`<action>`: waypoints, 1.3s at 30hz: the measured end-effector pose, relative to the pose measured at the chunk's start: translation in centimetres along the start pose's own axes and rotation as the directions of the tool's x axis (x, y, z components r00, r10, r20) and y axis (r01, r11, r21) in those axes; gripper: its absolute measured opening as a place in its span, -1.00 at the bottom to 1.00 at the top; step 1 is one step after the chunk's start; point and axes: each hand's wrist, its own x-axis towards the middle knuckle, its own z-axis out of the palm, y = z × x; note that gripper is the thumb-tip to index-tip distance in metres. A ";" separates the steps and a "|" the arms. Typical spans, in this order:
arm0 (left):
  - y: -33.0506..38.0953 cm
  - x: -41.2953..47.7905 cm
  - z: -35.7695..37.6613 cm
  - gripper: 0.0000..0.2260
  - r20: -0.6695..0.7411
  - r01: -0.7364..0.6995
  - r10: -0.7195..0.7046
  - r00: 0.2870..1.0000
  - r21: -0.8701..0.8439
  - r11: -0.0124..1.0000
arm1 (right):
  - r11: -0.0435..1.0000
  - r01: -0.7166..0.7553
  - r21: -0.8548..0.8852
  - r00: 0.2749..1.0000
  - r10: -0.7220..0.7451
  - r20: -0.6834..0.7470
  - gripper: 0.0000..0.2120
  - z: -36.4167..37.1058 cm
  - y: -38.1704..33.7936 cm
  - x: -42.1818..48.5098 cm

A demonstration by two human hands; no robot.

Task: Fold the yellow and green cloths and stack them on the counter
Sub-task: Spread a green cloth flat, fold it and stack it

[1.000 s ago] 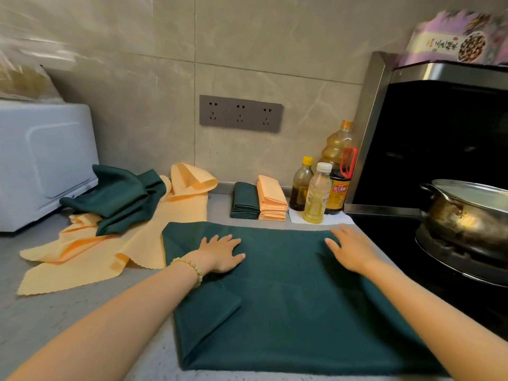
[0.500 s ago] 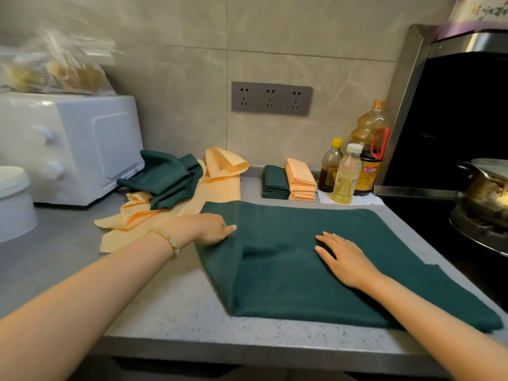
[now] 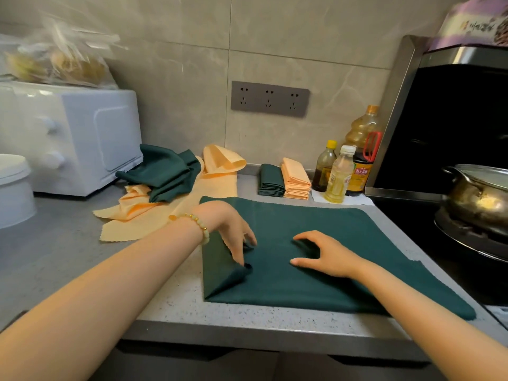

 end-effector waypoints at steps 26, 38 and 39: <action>-2.2 2.9 3.3 -0.62 -0.585 -0.207 -0.001 0.811 -0.290 0.934 | 0.994 0.063 0.084 0.982 -0.047 -0.185 -0.72 2.4 -2.8 2.9; -2.4 6.7 4.9 -0.79 -0.558 -0.200 -0.051 0.828 -0.380 0.903 | 0.991 -0.136 0.015 0.990 0.135 0.033 -0.92 -2.3 5.0 0.4; -2.6 6.6 4.8 -0.76 -0.553 -0.188 -0.066 0.831 -0.390 0.901 | 0.990 -0.140 0.025 0.990 0.140 0.019 -0.93 -2.3 5.0 0.5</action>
